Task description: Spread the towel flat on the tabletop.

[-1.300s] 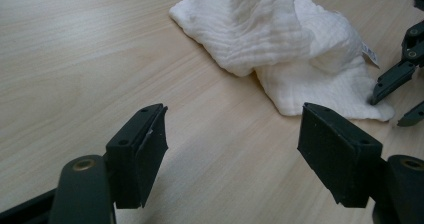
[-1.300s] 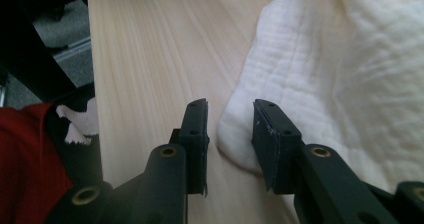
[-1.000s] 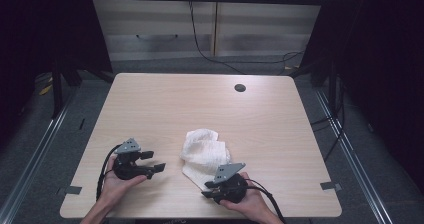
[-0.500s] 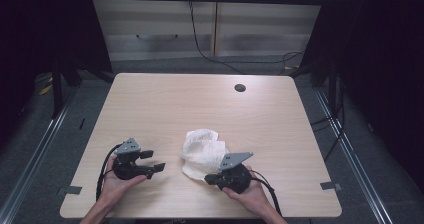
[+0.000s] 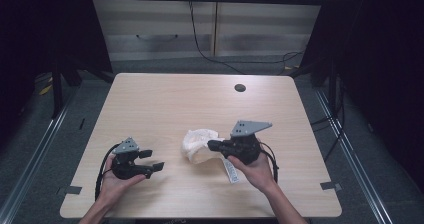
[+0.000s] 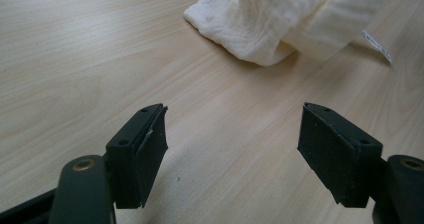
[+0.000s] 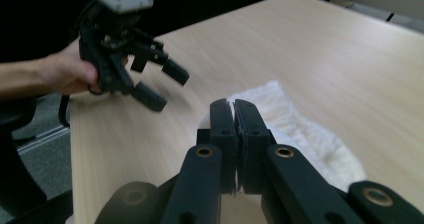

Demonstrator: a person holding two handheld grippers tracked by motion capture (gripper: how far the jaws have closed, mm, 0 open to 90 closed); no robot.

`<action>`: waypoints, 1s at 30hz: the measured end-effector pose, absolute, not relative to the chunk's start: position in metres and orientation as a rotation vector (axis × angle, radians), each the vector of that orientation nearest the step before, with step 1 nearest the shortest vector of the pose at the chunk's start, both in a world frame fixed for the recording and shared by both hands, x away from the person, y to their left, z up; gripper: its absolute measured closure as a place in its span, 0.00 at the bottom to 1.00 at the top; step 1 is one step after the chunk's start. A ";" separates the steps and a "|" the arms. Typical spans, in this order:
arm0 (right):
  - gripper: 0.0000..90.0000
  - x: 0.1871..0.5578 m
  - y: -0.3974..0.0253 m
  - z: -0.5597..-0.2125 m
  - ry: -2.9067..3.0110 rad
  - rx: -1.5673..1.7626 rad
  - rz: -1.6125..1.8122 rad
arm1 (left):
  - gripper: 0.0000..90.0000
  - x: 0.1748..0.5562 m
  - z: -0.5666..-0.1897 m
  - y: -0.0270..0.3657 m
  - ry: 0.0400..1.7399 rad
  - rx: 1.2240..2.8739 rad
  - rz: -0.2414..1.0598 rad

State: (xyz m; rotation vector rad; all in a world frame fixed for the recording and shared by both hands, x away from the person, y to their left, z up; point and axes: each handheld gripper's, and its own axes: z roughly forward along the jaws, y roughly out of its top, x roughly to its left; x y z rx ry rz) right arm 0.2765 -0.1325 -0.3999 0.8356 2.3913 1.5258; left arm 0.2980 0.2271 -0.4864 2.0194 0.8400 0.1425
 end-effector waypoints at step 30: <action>0.98 0.315 -0.136 -0.290 2.151 0.756 1.593 | 0.30 0.298 -0.484 0.231 0.841 1.996 0.154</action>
